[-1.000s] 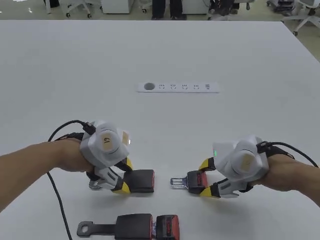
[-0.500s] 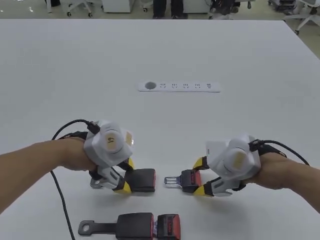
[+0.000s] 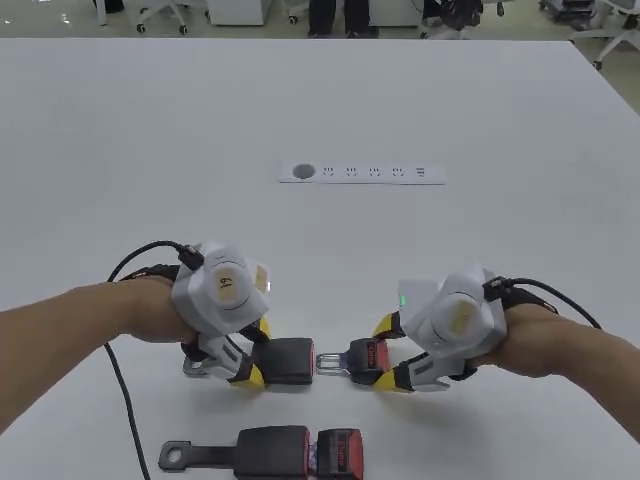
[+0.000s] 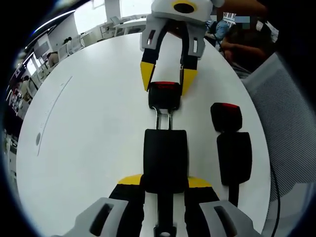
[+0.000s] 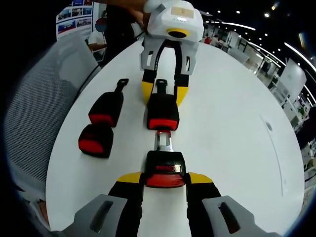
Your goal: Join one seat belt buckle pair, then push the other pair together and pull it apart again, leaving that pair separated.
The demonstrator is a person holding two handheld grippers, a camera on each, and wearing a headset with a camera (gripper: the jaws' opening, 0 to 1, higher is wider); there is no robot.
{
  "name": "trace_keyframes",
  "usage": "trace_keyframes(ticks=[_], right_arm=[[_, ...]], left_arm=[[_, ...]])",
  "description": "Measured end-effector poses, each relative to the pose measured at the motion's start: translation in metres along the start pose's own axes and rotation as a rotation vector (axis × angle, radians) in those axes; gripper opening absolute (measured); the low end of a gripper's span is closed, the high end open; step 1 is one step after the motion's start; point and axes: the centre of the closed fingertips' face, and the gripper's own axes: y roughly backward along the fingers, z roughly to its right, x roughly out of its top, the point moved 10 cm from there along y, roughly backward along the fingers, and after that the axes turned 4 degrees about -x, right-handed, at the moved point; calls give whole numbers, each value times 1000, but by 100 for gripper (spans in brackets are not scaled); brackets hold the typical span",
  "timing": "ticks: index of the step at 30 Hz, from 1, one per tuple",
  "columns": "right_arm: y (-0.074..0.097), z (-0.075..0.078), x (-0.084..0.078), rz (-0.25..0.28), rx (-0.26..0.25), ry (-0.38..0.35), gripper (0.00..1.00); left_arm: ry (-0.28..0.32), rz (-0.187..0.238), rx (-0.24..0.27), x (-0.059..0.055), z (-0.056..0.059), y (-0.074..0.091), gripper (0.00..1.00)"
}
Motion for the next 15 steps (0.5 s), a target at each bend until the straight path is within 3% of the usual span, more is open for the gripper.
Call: trace_keyframes(ticks=[15], right_arm=[[-11,-2,12,15,12,7,30]], left_arm=[[7,7,8,2,3,0,31]])
